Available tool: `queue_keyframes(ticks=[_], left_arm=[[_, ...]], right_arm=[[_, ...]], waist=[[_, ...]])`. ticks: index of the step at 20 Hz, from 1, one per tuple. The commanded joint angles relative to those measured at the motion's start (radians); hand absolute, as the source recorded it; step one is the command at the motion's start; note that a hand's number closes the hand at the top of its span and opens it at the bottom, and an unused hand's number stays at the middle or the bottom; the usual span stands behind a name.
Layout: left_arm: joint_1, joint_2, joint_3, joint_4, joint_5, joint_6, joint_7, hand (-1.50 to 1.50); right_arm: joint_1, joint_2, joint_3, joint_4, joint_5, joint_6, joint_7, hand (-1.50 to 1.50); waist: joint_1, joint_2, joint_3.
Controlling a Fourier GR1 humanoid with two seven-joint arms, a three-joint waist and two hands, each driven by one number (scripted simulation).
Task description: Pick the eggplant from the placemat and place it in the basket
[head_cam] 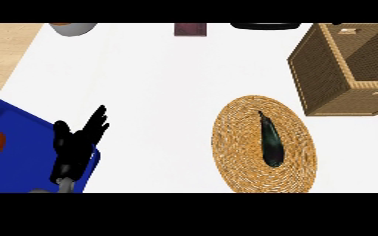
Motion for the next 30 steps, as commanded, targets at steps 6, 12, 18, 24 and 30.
queue_keyframes(ticks=[6,12,18,24,30], left_arm=[[0.124,0.035,0.014,-0.011,-0.021,0.011,0.047,0.0],[0.116,-0.005,0.034,0.075,-0.031,-0.003,-0.009,0.0],[0.094,0.004,0.05,0.05,-0.032,-0.018,0.037,0.0],[0.128,0.004,0.064,0.046,-0.039,-0.048,0.006,0.0],[0.087,-0.001,0.087,0.059,-0.058,-0.038,0.052,0.0]], right_arm=[[0.067,0.037,-0.008,-0.037,-0.003,0.035,0.006,-1.5],[0.159,0.125,-0.004,-0.088,0.063,-0.061,-0.033,-1.5],[0.252,0.202,0.022,-0.127,0.176,-0.143,-0.061,-1.5],[0.302,0.201,0.058,-0.105,0.3,-0.138,-0.131,-1.5],[0.417,0.236,0.068,-0.169,0.378,-0.211,-0.185,-1.5]], waist=[[-0.006,0.002,-0.006],[-0.015,0.005,-0.007],[-0.012,0.005,-0.006],[-0.003,0.007,-0.006],[-0.016,0.004,-0.006]])
